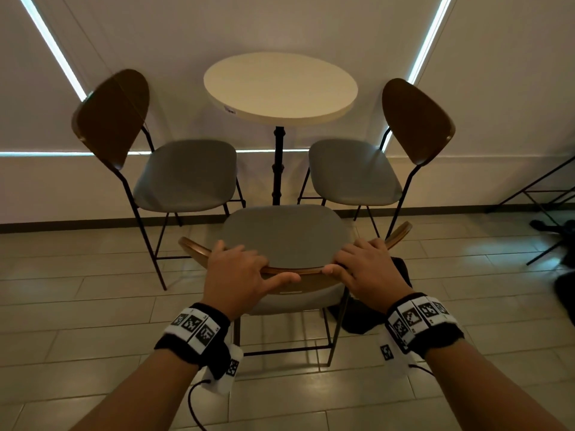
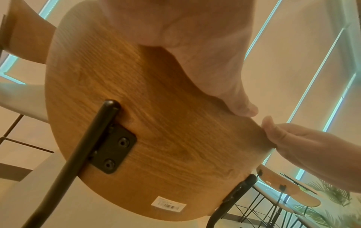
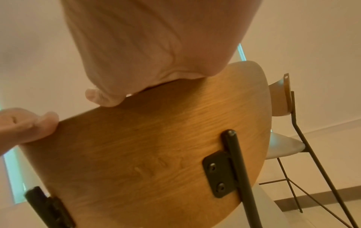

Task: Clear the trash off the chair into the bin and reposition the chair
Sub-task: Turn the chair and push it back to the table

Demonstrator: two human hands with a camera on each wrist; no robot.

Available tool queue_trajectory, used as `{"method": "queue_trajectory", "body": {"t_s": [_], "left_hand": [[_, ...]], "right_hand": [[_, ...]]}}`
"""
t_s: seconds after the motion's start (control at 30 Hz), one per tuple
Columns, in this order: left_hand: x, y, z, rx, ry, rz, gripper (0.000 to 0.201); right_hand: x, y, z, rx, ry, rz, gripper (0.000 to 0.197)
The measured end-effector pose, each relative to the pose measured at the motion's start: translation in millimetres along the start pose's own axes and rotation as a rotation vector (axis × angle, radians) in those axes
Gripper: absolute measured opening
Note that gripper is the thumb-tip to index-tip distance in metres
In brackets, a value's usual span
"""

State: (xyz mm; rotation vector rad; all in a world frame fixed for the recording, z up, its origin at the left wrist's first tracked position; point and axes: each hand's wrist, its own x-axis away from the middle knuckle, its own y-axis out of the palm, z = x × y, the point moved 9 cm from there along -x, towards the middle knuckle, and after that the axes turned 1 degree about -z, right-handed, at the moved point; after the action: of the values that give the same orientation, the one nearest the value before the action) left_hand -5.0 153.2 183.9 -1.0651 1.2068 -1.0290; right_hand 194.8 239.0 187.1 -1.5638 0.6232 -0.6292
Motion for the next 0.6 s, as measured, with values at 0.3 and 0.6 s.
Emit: {"method": "queue_trajectory", "body": {"t_s": [0.3,0.6], "left_hand": [[29.3,-4.2,2.2,0.167,-0.011,0.002,0.061],[20.1,-0.5,1.7,0.186,0.008,-0.006,0.051]], "right_hand": [[21.0,-2.2,-12.3,-0.028,0.006,-0.045,0.054],[14.9,2.2,-4.2,-0.022,0.014,0.005,0.033]]}}
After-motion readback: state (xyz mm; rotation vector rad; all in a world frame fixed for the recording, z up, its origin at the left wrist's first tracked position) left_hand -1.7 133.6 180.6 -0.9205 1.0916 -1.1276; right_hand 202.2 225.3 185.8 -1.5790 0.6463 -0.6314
